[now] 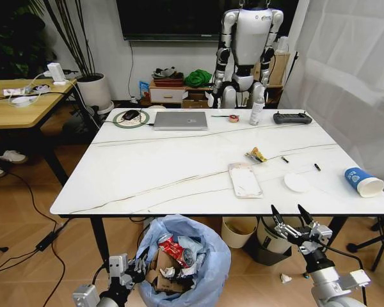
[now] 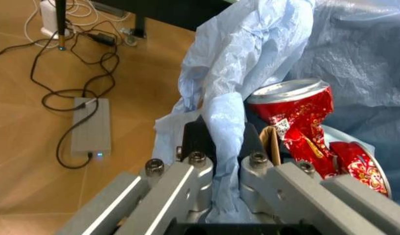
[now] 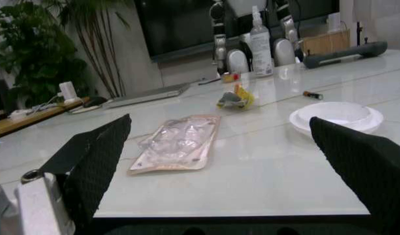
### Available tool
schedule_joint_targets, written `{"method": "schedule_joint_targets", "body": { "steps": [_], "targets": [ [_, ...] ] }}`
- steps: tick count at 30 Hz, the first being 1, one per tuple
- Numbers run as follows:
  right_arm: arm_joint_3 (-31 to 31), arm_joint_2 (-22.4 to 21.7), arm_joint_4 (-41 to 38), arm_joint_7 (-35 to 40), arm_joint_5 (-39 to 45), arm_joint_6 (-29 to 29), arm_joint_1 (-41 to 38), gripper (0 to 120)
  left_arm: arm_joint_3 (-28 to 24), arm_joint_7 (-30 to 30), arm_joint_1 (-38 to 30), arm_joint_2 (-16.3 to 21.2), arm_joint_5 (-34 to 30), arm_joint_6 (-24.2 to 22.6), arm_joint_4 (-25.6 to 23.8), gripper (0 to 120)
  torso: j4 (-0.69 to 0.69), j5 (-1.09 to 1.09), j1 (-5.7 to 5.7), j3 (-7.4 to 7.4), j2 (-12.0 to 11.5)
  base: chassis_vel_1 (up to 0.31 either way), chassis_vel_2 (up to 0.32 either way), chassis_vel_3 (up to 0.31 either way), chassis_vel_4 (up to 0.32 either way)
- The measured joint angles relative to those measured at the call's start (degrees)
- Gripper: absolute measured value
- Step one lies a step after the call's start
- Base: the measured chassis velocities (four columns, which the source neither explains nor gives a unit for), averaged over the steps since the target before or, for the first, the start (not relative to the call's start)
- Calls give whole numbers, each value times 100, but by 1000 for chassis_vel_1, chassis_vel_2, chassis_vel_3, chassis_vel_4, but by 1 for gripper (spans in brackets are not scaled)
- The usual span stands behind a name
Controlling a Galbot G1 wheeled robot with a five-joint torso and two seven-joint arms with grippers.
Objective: Pick up the trash bin and place the trash from the table into it.
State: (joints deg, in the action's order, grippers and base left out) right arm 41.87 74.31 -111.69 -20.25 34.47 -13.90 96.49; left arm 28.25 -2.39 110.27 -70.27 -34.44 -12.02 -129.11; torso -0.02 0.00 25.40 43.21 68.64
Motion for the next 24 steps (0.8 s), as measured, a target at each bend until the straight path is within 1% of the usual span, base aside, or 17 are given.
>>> {"method": "schedule_joint_targets", "body": {
  "steps": [5,9,11,13,14,15,17,18,21,22,24],
  "targets": [
    [-2,-12,19,-80,-154,-35,-94,100,2,0,2,-9,9,0,4,0,0,1,1,0,0,-92,-82,89,77],
    [-101,-86,-120,-141,-281,-63,-210,100,20,0,2,-14,9,0,4,0,-1,2,1,0,0,-27,-22,27,22],
    [-243,-231,-367,76,-472,-11,-334,100,50,-2,16,-18,9,-1,4,0,-1,-2,0,0,0,0,0,0,0],
    [-388,-511,-657,342,-585,287,-514,100,95,-4,49,-32,13,-2,5,0,1,-2,0,0,0,30,19,-7,-5],
    [-474,-686,-780,572,-706,613,-647,100,121,-5,70,-54,26,-2,5,0,0,0,0,0,0,61,43,-26,-21],
    [-474,-686,-780,572,-706,613,-647,100,121,-5,70,-54,26,-2,5,0,0,0,0,0,0,61,43,-26,-21],
    [-587,-902,-880,932,-949,1034,-833,100,143,-5,92,-86,41,-3,-1,0,1,-2,0,0,0,0,0,0,0],
    [-693,-1118,-916,1163,-1050,1383,-1037,100,166,-5,119,-129,66,-2,-16,0,1,-1,1,0,0,0,0,0,0],
    [-996,-1471,-894,1591,-934,2040,-1461,100,224,-3,178,-211,102,-2,-42,0,1,1,1,0,0,0,0,0,0],
    [-1082,-1563,-861,1680,-870,2198,-1571,100,259,-2,196,-228,107,-2,-53,0,1,1,1,1,0,0,0,0,0],
    [-1111,-1592,-848,1696,-853,2242,-1606,100,278,-2,204,-234,108,-2,-58,0,1,0,1,1,0,0,0,0,0]
  ]
}}
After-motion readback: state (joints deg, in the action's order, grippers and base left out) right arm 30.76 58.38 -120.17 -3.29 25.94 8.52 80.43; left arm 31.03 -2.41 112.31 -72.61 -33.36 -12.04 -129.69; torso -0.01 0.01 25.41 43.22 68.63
